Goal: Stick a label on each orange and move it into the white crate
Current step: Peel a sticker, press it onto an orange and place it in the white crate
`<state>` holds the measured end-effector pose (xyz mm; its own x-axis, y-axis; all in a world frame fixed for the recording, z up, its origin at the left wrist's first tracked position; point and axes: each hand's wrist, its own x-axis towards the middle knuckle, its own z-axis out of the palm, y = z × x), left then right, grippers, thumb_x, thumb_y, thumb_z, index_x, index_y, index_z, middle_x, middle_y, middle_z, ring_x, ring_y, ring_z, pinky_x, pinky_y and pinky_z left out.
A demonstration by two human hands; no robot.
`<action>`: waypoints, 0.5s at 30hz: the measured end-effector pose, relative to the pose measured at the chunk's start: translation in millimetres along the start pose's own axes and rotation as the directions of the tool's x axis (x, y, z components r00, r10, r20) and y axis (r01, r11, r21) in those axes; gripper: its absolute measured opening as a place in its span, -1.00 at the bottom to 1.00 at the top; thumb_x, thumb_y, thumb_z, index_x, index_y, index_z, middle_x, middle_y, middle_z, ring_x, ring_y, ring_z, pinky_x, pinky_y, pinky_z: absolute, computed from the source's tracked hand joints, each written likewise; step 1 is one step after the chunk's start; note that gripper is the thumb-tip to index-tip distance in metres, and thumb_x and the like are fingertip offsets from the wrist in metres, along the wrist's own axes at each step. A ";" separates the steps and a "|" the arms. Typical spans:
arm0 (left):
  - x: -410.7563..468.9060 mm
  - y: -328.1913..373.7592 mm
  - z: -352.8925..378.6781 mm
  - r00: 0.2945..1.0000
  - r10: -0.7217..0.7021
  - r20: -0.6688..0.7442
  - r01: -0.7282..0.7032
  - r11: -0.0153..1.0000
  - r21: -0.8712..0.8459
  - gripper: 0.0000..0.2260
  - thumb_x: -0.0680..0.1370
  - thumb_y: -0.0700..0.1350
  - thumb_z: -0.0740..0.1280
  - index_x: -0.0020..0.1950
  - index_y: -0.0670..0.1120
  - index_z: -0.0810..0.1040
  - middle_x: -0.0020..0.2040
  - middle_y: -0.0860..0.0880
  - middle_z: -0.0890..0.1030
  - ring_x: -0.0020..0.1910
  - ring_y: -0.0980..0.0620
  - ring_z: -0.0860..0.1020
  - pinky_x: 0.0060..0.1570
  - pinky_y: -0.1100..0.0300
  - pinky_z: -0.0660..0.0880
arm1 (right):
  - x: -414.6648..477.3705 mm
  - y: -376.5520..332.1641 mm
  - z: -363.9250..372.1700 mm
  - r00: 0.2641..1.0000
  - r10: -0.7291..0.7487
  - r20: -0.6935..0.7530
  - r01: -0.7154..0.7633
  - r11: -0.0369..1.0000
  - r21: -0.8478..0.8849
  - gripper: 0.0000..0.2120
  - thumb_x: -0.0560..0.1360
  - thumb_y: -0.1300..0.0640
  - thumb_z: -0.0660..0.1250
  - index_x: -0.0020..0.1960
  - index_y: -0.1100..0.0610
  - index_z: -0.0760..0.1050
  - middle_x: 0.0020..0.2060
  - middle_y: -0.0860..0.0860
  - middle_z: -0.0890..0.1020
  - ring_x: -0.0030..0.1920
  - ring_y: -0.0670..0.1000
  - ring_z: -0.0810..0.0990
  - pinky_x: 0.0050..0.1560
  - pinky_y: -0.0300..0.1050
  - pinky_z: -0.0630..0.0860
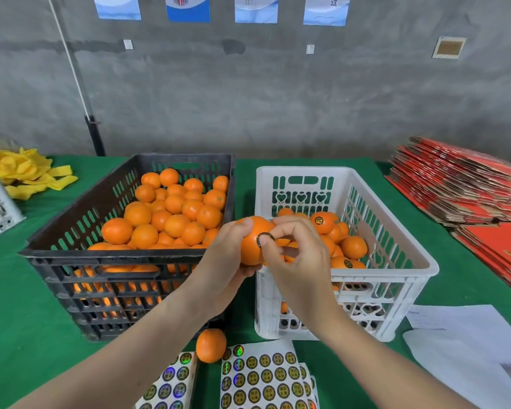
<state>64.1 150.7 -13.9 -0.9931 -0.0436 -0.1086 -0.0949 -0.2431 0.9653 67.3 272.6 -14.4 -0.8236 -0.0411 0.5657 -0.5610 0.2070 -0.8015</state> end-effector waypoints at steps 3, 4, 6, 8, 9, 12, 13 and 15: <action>1.2 -4.0 -0.6 0.999 0.005 -0.041 -0.005 1.000 0.012 -0.79 0.61 0.06 0.18 0.20 0.06 0.46 0.18 -0.16 0.54 0.07 -0.17 0.54 0.03 0.00 0.50 | 3.2 5.0 -6.9 0.986 0.156 0.059 -0.165 0.967 0.196 -0.50 0.37 0.13 0.49 0.17 -0.20 0.33 0.03 -0.09 0.49 -0.14 -0.13 0.55 -0.21 -0.19 0.56; 1.8 -5.1 -1.3 0.999 0.006 -0.050 -0.005 1.000 0.018 -0.79 0.61 0.07 0.18 0.19 0.06 0.45 0.16 -0.15 0.54 0.01 -0.12 0.52 -0.04 0.05 0.48 | 6.1 7.7 -10.5 0.975 0.198 0.097 -0.215 0.952 0.217 -0.39 0.36 0.12 0.50 0.23 -0.25 0.26 0.06 -0.08 0.48 -0.14 -0.13 0.56 -0.20 -0.21 0.55; 4.6 -5.9 -1.4 0.999 0.012 -0.050 -0.008 0.997 0.081 -0.77 0.61 0.07 0.17 0.21 0.02 0.44 0.11 -0.15 0.54 -0.05 -0.08 0.50 -0.10 0.09 0.46 | 10.4 14.6 -15.8 0.957 0.190 0.220 -0.232 0.956 0.182 -0.40 0.40 0.13 0.47 0.31 -0.16 0.27 0.10 -0.05 0.49 -0.08 -0.18 0.55 -0.14 -0.23 0.53; 9.6 -5.0 0.8 0.999 0.018 -0.040 -0.012 0.989 0.148 -0.76 0.61 0.07 0.17 0.21 0.00 0.44 0.10 -0.16 0.56 -0.01 -0.13 0.55 -0.01 0.00 0.51 | 14.8 20.0 -17.4 0.909 0.164 0.383 -0.226 0.966 0.123 -0.45 0.42 0.14 0.47 0.33 -0.05 0.33 0.14 -0.06 0.49 0.04 -0.20 0.53 -0.04 -0.17 0.56; 12.2 -4.1 2.9 1.000 0.009 -0.024 -0.005 0.988 0.157 -0.76 0.61 0.07 0.18 0.20 0.00 0.45 0.12 -0.16 0.58 0.03 -0.15 0.58 0.07 -0.07 0.52 | 17.2 22.6 -18.2 0.889 0.151 0.431 -0.207 0.975 0.084 -0.41 0.39 0.13 0.49 0.34 -0.03 0.34 0.14 -0.11 0.49 0.06 -0.20 0.53 -0.02 -0.15 0.57; 19.6 -1.6 10.9 0.994 -0.031 0.101 0.019 0.993 0.120 -0.71 0.61 0.15 0.12 0.15 0.01 0.49 -0.01 -0.09 0.66 -0.14 -0.02 0.63 -0.09 0.00 0.56 | 38.9 30.2 -28.9 0.915 0.116 0.387 -0.079 0.991 -0.109 -0.39 0.25 0.05 0.55 0.21 -0.11 0.37 0.02 -0.25 0.48 0.01 -0.26 0.51 -0.07 -0.30 0.53; 21.8 -1.4 12.9 0.993 -0.031 0.116 0.018 0.994 0.112 -0.70 0.61 0.18 0.09 0.12 0.04 0.49 -0.05 -0.06 0.68 -0.20 0.00 0.64 -0.12 0.05 0.56 | 52.1 35.6 -35.5 0.930 0.106 0.351 -0.046 0.983 -0.176 -0.42 0.24 0.03 0.55 0.16 -0.12 0.36 -0.03 -0.26 0.47 -0.02 -0.27 0.50 -0.12 -0.37 0.48; 23.3 -2.5 11.3 0.997 -0.002 0.075 -0.008 0.990 0.140 -0.72 0.62 0.16 0.08 0.09 0.05 0.48 -0.04 -0.04 0.69 -0.21 -0.01 0.66 -0.06 0.04 0.56 | 84.7 57.1 -54.0 0.936 0.190 0.297 -0.078 0.932 -0.353 -0.46 0.27 0.04 0.52 0.14 -0.08 0.33 -0.12 -0.23 0.46 -0.11 -0.18 0.50 -0.23 -0.33 0.42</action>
<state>40.3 161.3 -16.2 -0.9953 0.0298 -0.0927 -0.0953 -0.1042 0.9900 -29.9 333.7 -1.8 -0.9025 -0.2890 0.3194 -0.4292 0.5416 -0.7228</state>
